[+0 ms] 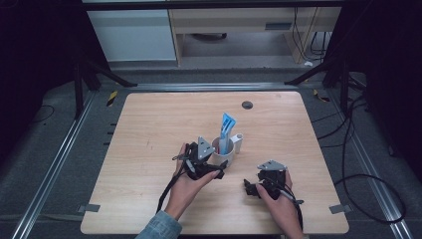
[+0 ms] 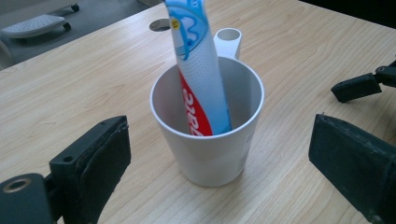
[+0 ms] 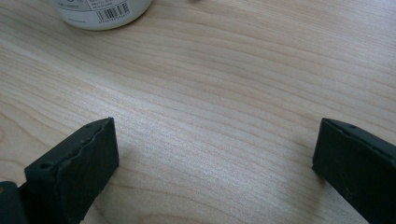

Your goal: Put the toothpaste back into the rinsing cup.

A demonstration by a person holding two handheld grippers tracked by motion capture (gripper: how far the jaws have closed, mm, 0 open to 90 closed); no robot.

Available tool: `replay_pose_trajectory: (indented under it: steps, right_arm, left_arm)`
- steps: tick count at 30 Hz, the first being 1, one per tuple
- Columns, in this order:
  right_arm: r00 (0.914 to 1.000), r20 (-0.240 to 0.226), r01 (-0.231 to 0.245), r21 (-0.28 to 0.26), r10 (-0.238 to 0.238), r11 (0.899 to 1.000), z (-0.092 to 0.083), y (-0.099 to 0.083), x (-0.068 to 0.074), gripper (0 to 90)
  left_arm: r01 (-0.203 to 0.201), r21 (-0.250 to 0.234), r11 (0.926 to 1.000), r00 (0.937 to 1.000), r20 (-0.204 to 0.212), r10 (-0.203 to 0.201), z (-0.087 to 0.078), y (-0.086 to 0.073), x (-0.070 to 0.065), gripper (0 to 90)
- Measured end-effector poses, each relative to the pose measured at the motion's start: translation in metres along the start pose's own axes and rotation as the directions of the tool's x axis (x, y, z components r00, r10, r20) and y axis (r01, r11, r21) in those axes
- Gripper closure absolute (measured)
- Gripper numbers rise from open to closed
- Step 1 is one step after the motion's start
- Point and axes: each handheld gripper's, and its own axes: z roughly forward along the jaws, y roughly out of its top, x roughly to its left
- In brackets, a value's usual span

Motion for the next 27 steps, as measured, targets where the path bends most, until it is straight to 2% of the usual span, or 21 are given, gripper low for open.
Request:
replay_pose_trajectory:
  steps: [9, 16, 19, 20, 23, 27]
  right_arm:
    - [1.0000, 0.000, 0.000, 0.000, 0.000, 1.000, 0.000, 0.000, 0.000, 0.6]
    - [1.0000, 0.000, 0.000, 0.000, 0.000, 1.000, 0.000, 0.000, 0.000, 0.6]
    - [1.0000, -0.002, -0.002, 0.001, 0.002, 1.000, 0.000, 0.000, 0.000, 0.6]
    - [1.0000, -0.002, -0.002, 0.002, 0.002, 1.000, -0.001, 0.000, 0.000, 0.5]
    - [1.0000, -0.003, 0.000, 0.001, 0.000, 1.000, 0.000, 0.000, 0.001, 0.5]
    - [1.0000, -0.006, -0.007, 0.005, 0.007, 1.000, -0.001, 0.000, 0.001, 0.4]
  left_arm:
    - [-0.003, 0.019, 0.9998, 0.9998, -0.021, 0.003, -0.015, -0.011, 0.016, 5.0]
    - [0.036, 0.042, 0.9984, 0.9977, -0.059, -0.034, -0.026, -0.028, 0.040, 5.0]
    - [0.086, 0.031, 0.9958, 0.9934, -0.079, -0.084, -0.030, -0.032, 0.054, 5.3]
    - [0.099, 0.032, 0.9946, 0.9906, -0.098, -0.095, -0.032, -0.034, 0.059, 5.3]
    - [0.127, 0.036, 0.9912, 0.9827, -0.140, -0.121, -0.037, -0.040, 0.076, 5.6]
    - [0.156, 0.051, 0.9864, 0.9747, -0.170, -0.145, -0.042, -0.048, 0.093, 5.6]
